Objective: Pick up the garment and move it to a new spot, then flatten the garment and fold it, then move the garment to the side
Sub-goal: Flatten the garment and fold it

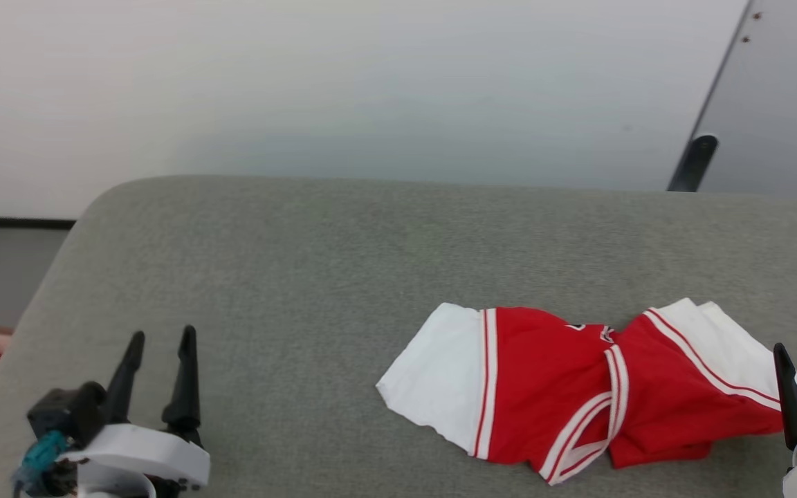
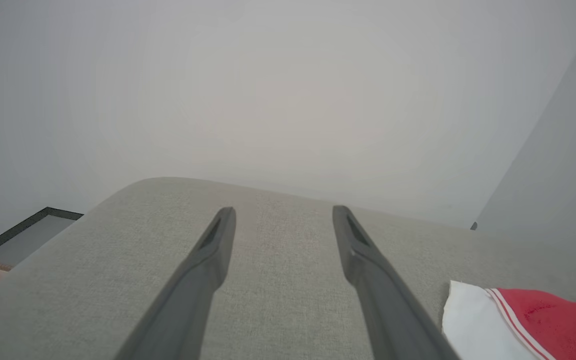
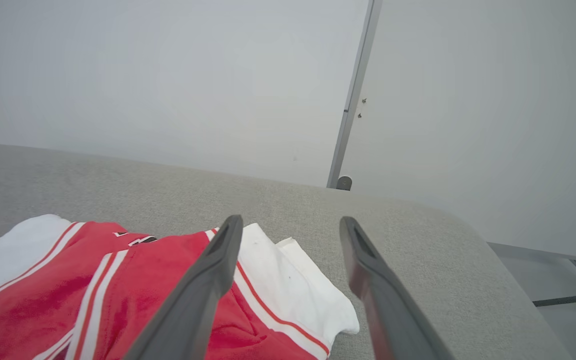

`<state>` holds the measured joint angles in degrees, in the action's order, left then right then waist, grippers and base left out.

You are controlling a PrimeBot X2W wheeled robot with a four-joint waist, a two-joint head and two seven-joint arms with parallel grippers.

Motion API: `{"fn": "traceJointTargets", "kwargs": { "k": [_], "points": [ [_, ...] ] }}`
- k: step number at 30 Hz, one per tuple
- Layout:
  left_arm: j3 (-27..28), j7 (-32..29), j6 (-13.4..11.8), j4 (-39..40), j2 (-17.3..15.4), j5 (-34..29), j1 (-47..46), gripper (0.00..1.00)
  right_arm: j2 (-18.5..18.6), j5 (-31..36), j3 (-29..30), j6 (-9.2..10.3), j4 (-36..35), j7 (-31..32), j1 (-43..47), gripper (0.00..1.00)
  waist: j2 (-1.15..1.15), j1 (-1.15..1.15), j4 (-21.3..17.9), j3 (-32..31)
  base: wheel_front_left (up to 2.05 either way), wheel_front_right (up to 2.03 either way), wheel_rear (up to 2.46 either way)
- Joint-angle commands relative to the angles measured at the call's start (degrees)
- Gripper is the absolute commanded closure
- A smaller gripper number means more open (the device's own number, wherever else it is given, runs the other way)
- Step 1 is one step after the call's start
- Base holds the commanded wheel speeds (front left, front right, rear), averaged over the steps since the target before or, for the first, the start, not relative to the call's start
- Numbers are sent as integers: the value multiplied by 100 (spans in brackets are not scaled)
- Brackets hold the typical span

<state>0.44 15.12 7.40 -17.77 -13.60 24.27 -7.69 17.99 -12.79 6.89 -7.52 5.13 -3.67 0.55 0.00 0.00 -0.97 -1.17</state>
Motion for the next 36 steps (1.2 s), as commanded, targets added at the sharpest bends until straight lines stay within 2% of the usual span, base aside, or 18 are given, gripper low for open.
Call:
{"fn": "traceJointTargets", "kwargs": {
  "k": [1,5,9,17,22,25,27,30,36],
  "points": [
    [-29,-2,15,-10,-24,54,89,0,-38,52,19,6,-5,-84,32,0,0,0,-130,-62,0,0,0],
    [-168,-148,14,-31,-34,146,-2,0,-147,195,163,6,31,-211,55,0,0,0,-255,-51,0,0,0],
    [-435,-926,14,36,-25,439,-269,0,-188,243,306,6,17,-216,50,0,0,0,-362,5,0,0,0],
    [-1099,-3961,-51,131,-12,1373,-1204,0,-286,282,295,6,-49,-150,-87,0,0,0,-518,134,0,0,0],
    [-1436,-5816,-541,111,60,1693,-1736,0,-350,274,257,6,-53,-123,-167,0,0,0,-620,245,0,0,0],
    [-1663,-6642,-834,110,43,1650,-1961,0,-376,229,246,6,-31,-103,-233,0,0,0,-689,321,0,0,0],
    [-1810,-7026,-953,135,28,1604,-2084,0,-381,209,207,6,-13,-90,-255,0,0,0,-751,372,0,0,0],
    [-1926,-7361,-996,67,-10,1617,-2158,0,-425,173,149,6,9,-63,-298,0,0,0,-859,453,0,0,0],
    [-2083,-7360,-862,-231,-127,1447,-2280,0,-473,131,106,6,-37,-47,-404,0,0,0,-1025,614,0,0,0]
  ]
}}
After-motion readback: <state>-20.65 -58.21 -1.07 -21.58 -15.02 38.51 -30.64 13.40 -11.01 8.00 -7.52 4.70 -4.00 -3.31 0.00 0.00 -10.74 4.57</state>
